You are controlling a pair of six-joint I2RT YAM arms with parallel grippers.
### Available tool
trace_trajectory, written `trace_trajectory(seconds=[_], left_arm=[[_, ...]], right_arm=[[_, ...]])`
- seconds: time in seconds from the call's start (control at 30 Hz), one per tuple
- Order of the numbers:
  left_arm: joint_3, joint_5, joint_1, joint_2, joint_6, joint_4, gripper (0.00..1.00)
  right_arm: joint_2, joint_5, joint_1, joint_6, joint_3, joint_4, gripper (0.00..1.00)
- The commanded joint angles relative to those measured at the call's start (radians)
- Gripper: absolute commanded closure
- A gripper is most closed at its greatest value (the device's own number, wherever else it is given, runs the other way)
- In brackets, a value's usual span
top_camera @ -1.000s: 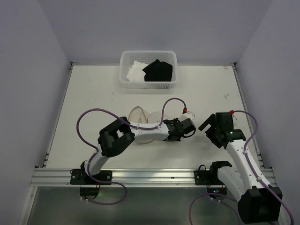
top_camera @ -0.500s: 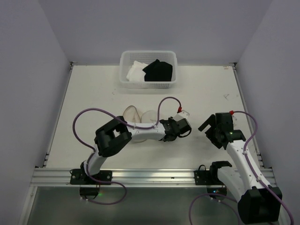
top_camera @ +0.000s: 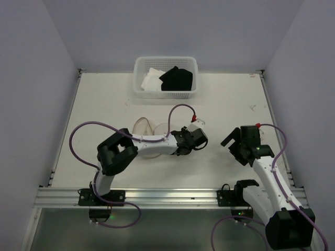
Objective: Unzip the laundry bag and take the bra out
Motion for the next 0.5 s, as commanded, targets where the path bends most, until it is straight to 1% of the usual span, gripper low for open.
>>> trace_trajectory(seconds=[0.0,0.07,0.23,0.37,0.47], left_arm=[[-0.025,0.003,0.040,-0.044,-0.005,0.022,0.65],[-0.033,0.055,0.058,-0.035,-0.007,0.025,0.65],[-0.052,0.161,0.061,-0.025,-0.001,0.051,0.67],[-0.079,0.201,0.061,-0.037,-0.007,0.078,0.66],[-0.088,0.195,0.061,-0.048,-0.007,0.084,0.65]], right_arm=[[0.000,-0.014,-0.005,0.012,-0.004,0.020,0.01],[0.003,-0.015,-0.005,0.012,-0.004,0.022,0.01],[0.020,-0.017,-0.005,0.010,0.000,0.026,0.01],[0.025,-0.027,-0.005,0.013,-0.003,0.036,0.01],[0.026,-0.029,-0.005,0.010,-0.001,0.040,0.01]])
